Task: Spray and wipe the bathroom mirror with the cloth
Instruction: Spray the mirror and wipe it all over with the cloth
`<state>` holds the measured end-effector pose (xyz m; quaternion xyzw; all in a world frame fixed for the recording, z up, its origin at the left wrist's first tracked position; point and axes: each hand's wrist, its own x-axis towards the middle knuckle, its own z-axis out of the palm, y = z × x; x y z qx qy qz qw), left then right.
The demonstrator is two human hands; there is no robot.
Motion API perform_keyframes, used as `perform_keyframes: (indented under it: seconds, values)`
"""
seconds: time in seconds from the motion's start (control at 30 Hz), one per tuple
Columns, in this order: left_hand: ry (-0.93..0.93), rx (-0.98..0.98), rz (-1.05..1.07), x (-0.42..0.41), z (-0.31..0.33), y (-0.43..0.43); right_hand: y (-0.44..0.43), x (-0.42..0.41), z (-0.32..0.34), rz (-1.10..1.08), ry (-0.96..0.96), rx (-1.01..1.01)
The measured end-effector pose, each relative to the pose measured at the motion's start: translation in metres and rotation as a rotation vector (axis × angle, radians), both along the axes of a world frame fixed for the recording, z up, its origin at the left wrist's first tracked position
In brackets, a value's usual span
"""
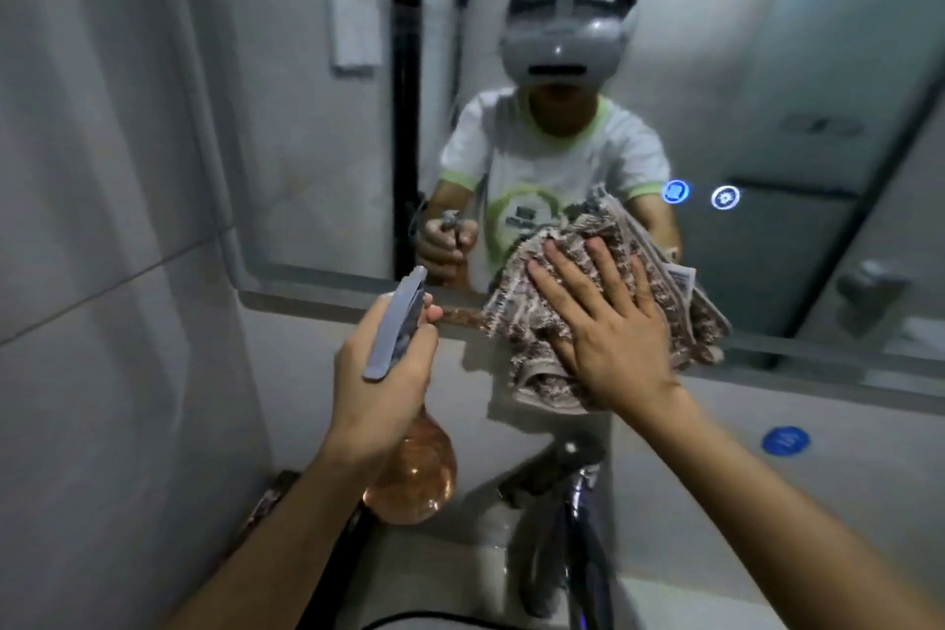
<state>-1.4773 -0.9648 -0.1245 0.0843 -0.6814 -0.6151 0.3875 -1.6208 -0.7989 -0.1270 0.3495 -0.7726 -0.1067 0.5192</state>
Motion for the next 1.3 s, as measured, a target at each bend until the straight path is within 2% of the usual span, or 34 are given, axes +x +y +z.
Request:
perform_keyframes:
  seconds: [0.1, 0.3, 0.67, 0.87, 1.03, 1.13, 1.23, 1.3]
  values:
    - [-0.016, 0.039, -0.022, -0.007, 0.002, 0.017, 0.039, -0.009, -0.005, -0.028, 0.039, 0.039]
    - [-0.014, 0.004, 0.009, -0.012, 0.01, 0.008, 0.018, -0.007, -0.005, -0.031, 0.019, -0.025]
    - [0.017, 0.08, 0.229, 0.019, -0.018, -0.106, -0.147, 0.032, 0.006, 0.108, -0.022, 0.062]
    - [0.066, 0.033, 0.334, 0.031, -0.02, -0.143, -0.225, 0.049, 0.016, 0.167, -0.028, 0.198]
    - [0.083, 0.053, 0.335, 0.031, -0.015, -0.15, -0.192, 0.039, 0.03, 0.293, -0.024, 0.232]
    - [0.097, 0.069, 0.314, 0.033, -0.011, -0.148, -0.185, 0.034, 0.05, 0.276, -0.001, 0.265]
    - [0.092, 0.038, 0.323, 0.038, -0.009, -0.147, -0.213, 0.044, 0.038, 0.254, -0.084, 0.162]
    - [0.079, 0.03, 0.342, 0.041, -0.01, -0.147, -0.223, 0.051, 0.012, 0.324, -0.187, 0.193]
